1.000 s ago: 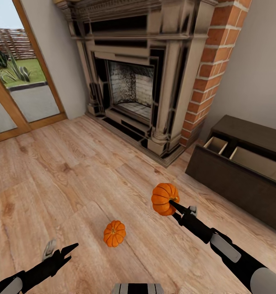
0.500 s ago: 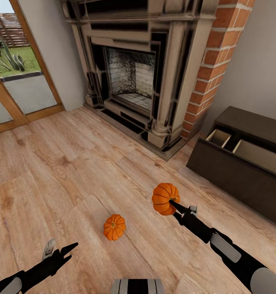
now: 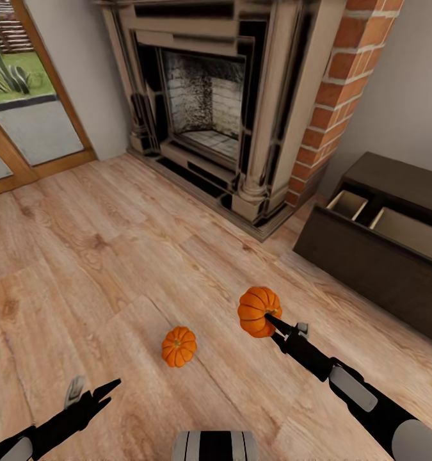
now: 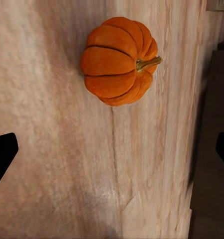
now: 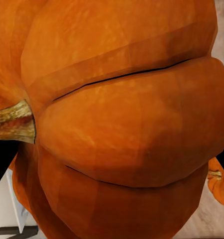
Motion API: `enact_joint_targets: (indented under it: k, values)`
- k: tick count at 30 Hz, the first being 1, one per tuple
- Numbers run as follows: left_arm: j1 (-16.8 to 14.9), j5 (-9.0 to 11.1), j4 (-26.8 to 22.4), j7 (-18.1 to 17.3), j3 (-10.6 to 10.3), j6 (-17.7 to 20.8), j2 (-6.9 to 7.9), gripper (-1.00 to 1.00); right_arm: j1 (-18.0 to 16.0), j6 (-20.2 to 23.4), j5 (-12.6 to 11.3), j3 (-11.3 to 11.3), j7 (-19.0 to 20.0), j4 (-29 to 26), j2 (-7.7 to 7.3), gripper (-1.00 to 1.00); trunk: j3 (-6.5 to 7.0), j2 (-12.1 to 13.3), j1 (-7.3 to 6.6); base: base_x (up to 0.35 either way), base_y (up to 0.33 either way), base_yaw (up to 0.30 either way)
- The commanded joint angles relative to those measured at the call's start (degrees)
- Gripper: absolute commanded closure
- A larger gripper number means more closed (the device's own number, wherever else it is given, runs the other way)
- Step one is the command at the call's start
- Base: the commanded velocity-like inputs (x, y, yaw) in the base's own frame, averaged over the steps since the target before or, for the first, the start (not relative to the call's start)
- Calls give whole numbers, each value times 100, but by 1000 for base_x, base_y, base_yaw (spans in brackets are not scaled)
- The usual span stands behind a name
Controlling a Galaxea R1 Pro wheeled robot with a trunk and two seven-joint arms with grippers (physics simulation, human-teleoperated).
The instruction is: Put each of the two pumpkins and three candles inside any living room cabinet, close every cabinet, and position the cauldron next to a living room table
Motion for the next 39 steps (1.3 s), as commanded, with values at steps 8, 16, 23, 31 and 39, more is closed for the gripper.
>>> enact_joint_targets:
  k: [8,16,23,31,39]
  values:
    - [-1,54,163,-256,-44,-23,12,-100,-7,50,-65,24,8,-2,-5,100,-157,-13,19,0,0,-112]
    - [-2,56,172,-267,-49,-32,12,-100,-7,50,-64,24,7,-2,-5,100,-183,-17,27,0,0,-210]
    - [-1,70,183,-266,-46,-33,11,-100,-7,50,-63,24,16,-2,-5,100,-177,-17,27,2,0,-35]
    - [-1,71,184,-266,-47,-34,4,-100,-7,46,-63,24,25,-2,-5,100,-177,-17,27,200,87,-1]
    - [-1,71,185,-266,-45,-40,12,-100,-7,49,-63,24,25,-2,-5,100,-177,-17,27,107,12,0]
